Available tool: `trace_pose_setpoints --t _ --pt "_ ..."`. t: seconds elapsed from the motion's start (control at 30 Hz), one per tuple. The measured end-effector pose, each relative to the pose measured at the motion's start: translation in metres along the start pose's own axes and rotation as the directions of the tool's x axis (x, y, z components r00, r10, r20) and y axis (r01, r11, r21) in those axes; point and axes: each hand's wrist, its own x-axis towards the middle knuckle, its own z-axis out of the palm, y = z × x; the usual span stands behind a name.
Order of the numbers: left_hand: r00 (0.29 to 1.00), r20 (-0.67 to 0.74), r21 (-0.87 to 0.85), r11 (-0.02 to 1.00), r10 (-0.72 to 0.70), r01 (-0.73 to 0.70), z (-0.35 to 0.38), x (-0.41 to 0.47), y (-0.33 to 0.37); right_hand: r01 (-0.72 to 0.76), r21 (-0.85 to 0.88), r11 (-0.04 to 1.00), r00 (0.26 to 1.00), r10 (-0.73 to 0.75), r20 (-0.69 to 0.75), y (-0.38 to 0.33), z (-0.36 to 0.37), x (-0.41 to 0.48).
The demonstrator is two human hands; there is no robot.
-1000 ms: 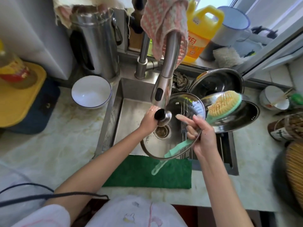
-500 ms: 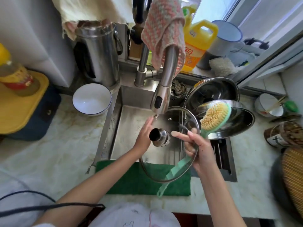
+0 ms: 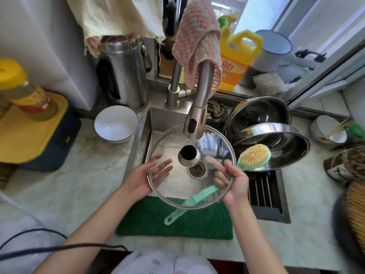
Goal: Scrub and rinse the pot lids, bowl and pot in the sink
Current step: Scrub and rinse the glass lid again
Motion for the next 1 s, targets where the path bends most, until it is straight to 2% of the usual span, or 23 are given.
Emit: trace_pose_setpoints --t 0.1,0.2,0.33,0.43,0.53,0.7,0.8,0.9,0.93,1.0 --pt "0.993 0.109 -0.041 0.998 0.041 -0.037 -0.003 -0.021 0.01 -0.045 0.043 0.998 0.999 0.045 0.01 0.008 0.0 0.01" --pt "0.984 0.139 0.008 0.993 0.114 -0.117 -0.005 -0.037 0.021 -0.092 0.057 0.994 0.996 0.093 -0.01 0.019 0.005 0.022" --pt "0.969 0.169 0.02 0.982 0.182 -0.188 -0.013 -0.051 0.033 -0.178 0.03 0.984 0.98 0.175 0.093 0.033 0.009 0.039" --pt "0.934 0.306 -0.026 0.982 0.185 -0.186 -0.013 -0.055 0.039 -0.204 -0.078 0.976 0.979 0.203 -0.019 0.036 0.02 0.054" --pt "0.948 0.149 0.081 0.952 0.281 -0.295 -0.009 -0.054 0.04 -0.231 -0.236 0.944 0.965 0.192 -0.176 0.038 0.029 0.072" --pt "0.933 0.073 0.081 0.93 0.353 -0.359 -0.004 -0.05 0.036 -0.298 -0.433 0.85 0.939 0.179 -0.295 0.045 0.037 0.096" --pt "0.922 0.079 0.015 0.925 0.378 -0.381 -0.006 -0.05 0.032 -0.282 -0.638 0.716 0.937 0.063 -0.344 0.046 0.047 0.109" --pt "0.916 0.047 -0.028 0.917 0.399 -0.398 -0.009 -0.045 0.027 -0.218 -0.842 0.493 0.952 -0.081 -0.294 0.045 0.05 0.117" --pt "0.91 0.035 -0.042 0.911 0.412 -0.411 -0.009 -0.044 0.026 -0.18 -0.914 0.363 0.957 -0.149 -0.248 0.042 0.051 0.117" --pt "0.901 0.021 -0.066 0.9 0.433 -0.431 -0.01 -0.041 0.025 -0.102 -0.995 -0.002 0.95 -0.295 -0.097 0.033 0.051 0.114"
